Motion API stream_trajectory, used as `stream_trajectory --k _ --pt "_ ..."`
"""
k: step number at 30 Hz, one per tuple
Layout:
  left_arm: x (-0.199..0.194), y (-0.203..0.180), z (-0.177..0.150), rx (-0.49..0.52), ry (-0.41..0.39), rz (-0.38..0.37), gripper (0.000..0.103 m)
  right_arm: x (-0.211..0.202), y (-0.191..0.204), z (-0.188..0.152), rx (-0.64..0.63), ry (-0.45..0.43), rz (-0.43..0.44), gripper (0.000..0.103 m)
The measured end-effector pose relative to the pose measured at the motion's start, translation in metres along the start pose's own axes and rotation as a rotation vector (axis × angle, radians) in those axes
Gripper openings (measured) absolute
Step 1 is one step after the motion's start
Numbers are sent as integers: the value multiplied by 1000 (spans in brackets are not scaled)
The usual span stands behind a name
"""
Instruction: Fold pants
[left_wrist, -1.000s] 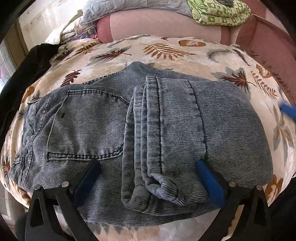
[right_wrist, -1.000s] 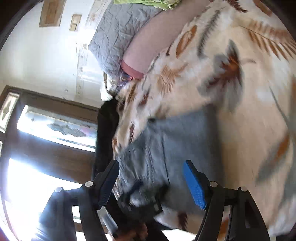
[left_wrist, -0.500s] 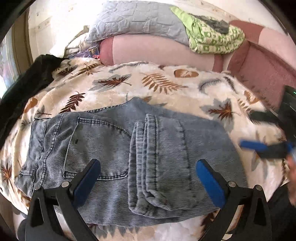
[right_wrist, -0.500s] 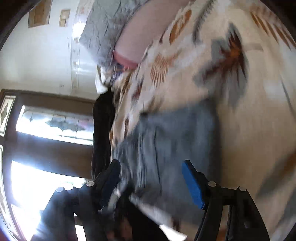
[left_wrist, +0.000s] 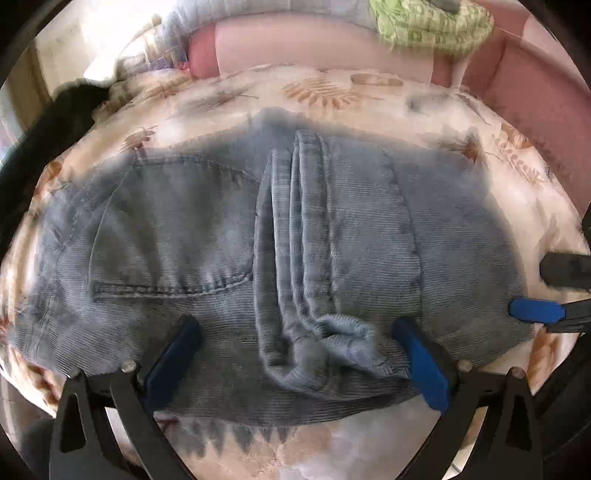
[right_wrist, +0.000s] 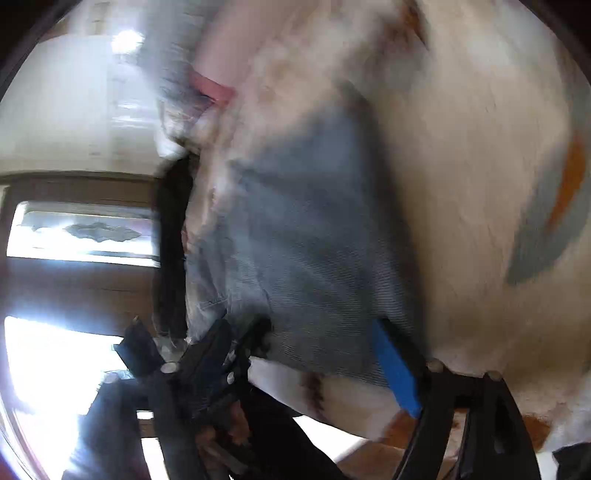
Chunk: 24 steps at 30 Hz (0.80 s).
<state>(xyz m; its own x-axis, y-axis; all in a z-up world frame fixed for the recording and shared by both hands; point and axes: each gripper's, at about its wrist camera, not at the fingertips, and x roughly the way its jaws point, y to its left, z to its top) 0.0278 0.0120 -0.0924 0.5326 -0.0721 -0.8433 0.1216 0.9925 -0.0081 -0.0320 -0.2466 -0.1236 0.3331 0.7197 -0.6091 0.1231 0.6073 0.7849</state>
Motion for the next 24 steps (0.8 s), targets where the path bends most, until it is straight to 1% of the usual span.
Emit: stream_trajectory --k 1,2,3,4,5,7,8,9,11,12,13,14,15,16,17,21,22,23,24 --pt "-7 0 0 2 -21 0 103 -2 4 3 13 4 0 76" --pt "-16 1 3 -9 -18 -19 103 -8 13 7 8 10 -17 77" --pt "-26 5 4 -33 -58 -46 103 -18 27 12 -37 -22 -35 77" --pt "-39 10 7 -61 -122 -65 103 -29 42 16 -80 -47 -44 77" --pt "-45 10 9 -68 -143 -65 103 -28 55 25 -102 -50 -37 77" --pt "-49 11 13 -72 -163 -92 103 -27 78 41 -142 -44 -16 77" --pt "-43 11 15 -70 -153 -107 103 -20 88 51 -164 -43 -28 77" --pt "-36 10 15 -61 -128 -100 103 -12 94 61 -185 -40 -40 77" --pt "-12 5 7 -40 -43 -68 103 8 89 88 -165 -31 -49 77" --pt "-2 4 4 -33 -18 -59 103 22 83 101 -147 -20 -51 77" --pt "-3 1 -1 2 -54 -39 103 40 75 116 -143 -6 -71 77" --pt "-5 -2 -3 26 -72 -22 103 55 56 128 -114 2 -144 77" --pt "-5 -2 -3 27 -73 -23 103 59 41 133 -74 -5 -164 75" --pt "-3 -1 -3 19 -73 -30 103 56 28 136 -19 -23 -99 75" --pt "-2 0 -4 19 -78 -38 103 50 26 136 3 -42 -62 75" --pt "-4 1 -8 33 -110 -43 103 25 50 126 -97 -91 -33 76" --pt "-5 1 -8 34 -113 -43 103 26 49 128 -105 -105 -70 77" --pt "-5 1 -8 32 -116 -46 103 34 43 132 -101 -102 -127 77" --pt "-7 1 -8 32 -119 -48 103 47 27 138 -70 -60 -138 77"
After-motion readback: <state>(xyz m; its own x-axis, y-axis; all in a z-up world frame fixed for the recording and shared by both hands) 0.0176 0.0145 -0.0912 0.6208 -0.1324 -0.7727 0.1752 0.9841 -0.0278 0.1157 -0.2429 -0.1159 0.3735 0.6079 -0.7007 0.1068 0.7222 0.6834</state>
